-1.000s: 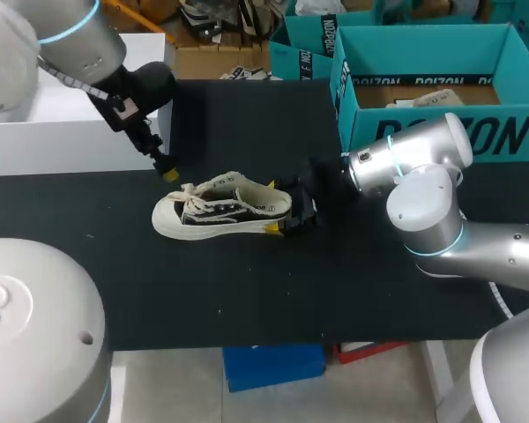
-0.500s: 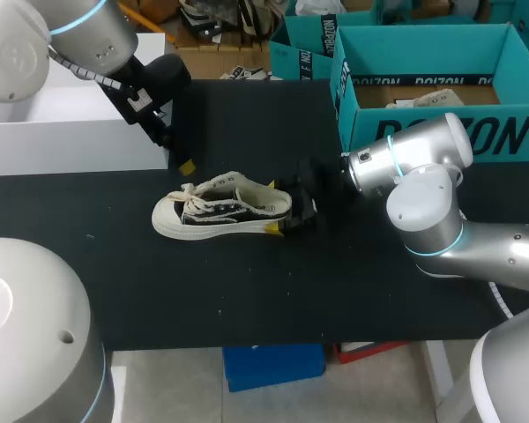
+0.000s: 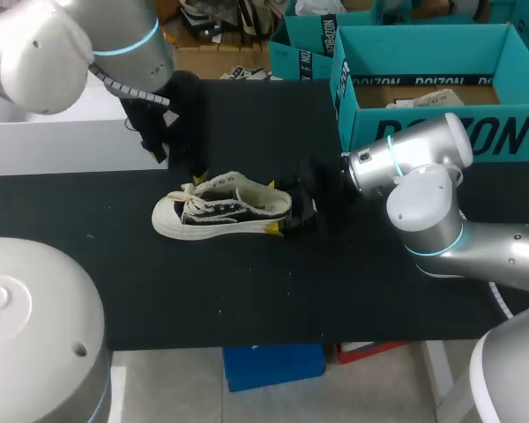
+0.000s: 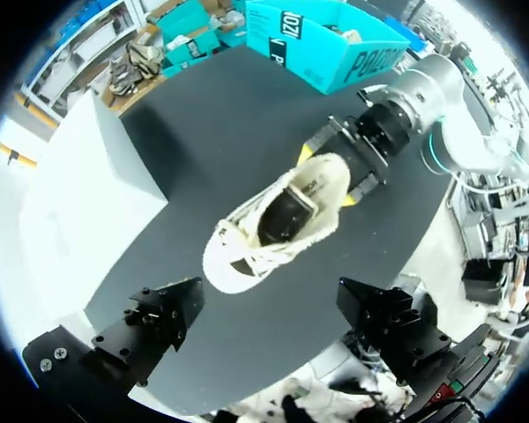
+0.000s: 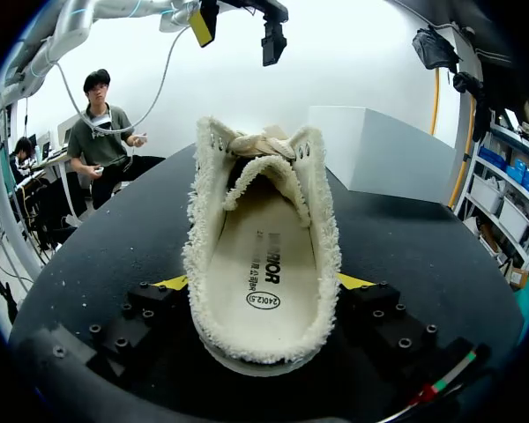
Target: Take the shoe out of the shoebox, open the shoe tongue, remove and reinsert the insole, then place the shoe into the shoebox
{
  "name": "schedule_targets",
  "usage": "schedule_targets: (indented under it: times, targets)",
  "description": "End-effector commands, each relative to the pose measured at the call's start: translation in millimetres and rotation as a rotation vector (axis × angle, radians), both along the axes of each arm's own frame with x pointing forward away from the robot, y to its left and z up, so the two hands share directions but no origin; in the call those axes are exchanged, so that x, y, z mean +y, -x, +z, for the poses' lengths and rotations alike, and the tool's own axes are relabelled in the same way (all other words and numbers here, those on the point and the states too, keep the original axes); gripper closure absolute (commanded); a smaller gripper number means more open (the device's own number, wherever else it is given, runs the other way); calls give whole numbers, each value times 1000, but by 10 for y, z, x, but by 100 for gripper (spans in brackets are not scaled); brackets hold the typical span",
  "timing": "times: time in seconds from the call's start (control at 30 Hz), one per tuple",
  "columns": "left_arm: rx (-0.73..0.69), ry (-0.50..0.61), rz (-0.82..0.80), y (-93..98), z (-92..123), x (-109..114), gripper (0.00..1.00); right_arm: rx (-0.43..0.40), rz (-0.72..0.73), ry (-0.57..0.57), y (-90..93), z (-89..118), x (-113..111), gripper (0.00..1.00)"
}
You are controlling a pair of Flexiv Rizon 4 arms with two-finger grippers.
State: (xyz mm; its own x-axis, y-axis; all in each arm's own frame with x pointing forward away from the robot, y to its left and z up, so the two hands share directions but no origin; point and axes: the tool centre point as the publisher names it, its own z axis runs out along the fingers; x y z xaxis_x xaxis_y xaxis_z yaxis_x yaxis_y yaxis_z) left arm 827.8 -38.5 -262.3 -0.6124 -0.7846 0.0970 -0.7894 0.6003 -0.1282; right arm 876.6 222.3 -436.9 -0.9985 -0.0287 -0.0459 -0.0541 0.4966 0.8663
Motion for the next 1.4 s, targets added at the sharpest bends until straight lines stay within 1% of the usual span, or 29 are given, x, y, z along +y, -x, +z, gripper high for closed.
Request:
schedule_targets:
  times: [0.03,0.17,0.2,0.67,0.7,0.8,0.9,0.93,1.0,1.07,1.2,1.27,1.4]
  targets:
    - [227,-307,484,-96,-36,-145,0,0,-2,2,-6,-12,24,100]
    - [272,-334,561,-115,-104,-206,0,0,-2,2,-6,-12,24,100]
    - [281,-297,543,-112,-101,-235,0,0,-2,2,-6,-12,24,100]
    - [281,-297,543,-112,-101,-235,0,0,-2,2,-6,-12,24,100]
    - [268,-370,623,-134,-148,-253,0,0,-2,2,-6,-12,24,100]
    - [241,-364,668,-106,-186,-282,0,0,-2,2,-6,-12,24,100]
    - [168,-377,710,-93,-201,-329,0,0,-2,2,-6,-12,24,100]
    - [108,-383,725,-86,-201,-356,0,0,-2,2,-6,-12,24,100]
    - [78,-367,713,-71,-195,-396,0,0,-2,2,-6,-12,24,100]
    - [7,-370,731,-60,-186,-436,0,0,-2,2,-6,-12,24,100]
    - [-59,-316,726,-69,-172,-477,0,0,-2,2,-6,-12,24,100]
    - [-71,-307,703,-73,-197,-498,0,0,-2,2,-6,-12,24,100]
    - [-103,-325,668,-94,-300,-542,0,0,-2,2,-6,-12,24,100]
